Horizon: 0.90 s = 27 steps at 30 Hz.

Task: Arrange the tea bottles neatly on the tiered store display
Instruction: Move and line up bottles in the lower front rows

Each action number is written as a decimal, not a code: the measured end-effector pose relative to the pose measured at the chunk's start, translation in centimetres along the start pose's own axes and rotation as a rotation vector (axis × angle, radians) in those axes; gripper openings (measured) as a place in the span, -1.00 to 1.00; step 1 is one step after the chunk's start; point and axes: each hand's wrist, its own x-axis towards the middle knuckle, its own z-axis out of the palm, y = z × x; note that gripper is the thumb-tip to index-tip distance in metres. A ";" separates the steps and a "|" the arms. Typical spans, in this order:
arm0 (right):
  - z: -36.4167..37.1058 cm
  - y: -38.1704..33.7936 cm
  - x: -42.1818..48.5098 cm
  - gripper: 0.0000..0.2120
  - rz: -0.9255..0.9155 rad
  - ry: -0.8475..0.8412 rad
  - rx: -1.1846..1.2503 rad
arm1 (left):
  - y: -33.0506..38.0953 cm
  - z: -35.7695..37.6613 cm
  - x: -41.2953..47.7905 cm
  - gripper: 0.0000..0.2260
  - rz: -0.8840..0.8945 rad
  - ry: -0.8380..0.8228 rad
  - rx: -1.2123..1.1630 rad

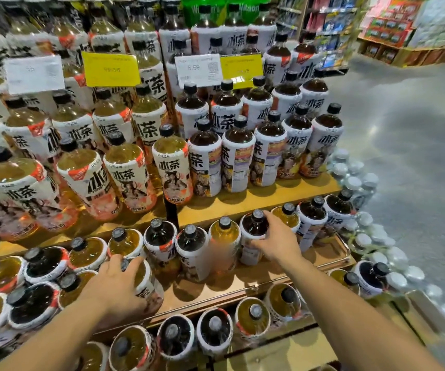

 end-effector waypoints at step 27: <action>-10.9 8.3 6.2 -0.52 0.141 0.043 -0.401 | 4.0 -0.5 3.1 -0.19 -0.206 -0.047 0.085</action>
